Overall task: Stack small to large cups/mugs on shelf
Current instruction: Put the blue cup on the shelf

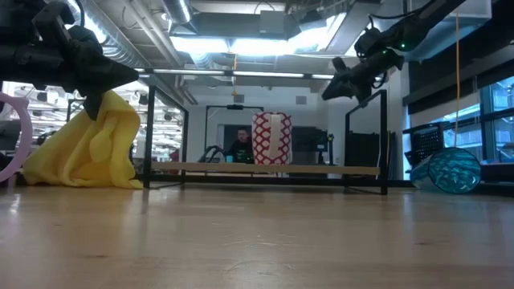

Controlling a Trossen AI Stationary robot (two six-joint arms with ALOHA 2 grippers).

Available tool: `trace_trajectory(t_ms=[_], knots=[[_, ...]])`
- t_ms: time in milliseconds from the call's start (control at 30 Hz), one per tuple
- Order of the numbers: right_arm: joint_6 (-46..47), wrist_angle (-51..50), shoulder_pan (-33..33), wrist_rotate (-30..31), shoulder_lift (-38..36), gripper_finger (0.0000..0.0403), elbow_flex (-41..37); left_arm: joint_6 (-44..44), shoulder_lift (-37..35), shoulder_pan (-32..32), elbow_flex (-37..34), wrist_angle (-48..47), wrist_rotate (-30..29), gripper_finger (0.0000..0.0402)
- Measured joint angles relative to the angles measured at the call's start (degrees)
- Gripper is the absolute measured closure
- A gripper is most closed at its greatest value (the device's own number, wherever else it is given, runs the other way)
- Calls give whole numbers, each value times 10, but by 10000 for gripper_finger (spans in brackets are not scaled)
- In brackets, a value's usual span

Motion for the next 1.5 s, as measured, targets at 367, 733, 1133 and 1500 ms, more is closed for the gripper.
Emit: trace_trajectory(t_ms=[367,733,1133,1500], knots=[[-457,-12,7,-198,0,355,0,0,0,0,0,0,0,388],[-455,353,18,-274,0,355,0,0,0,0,0,0,0,388],[-466,858,70,-164,0,355,0,0,0,0,0,0,0,388],[-403,820,69,-319,0,355,0,0,0,0,0,0,0,388]])
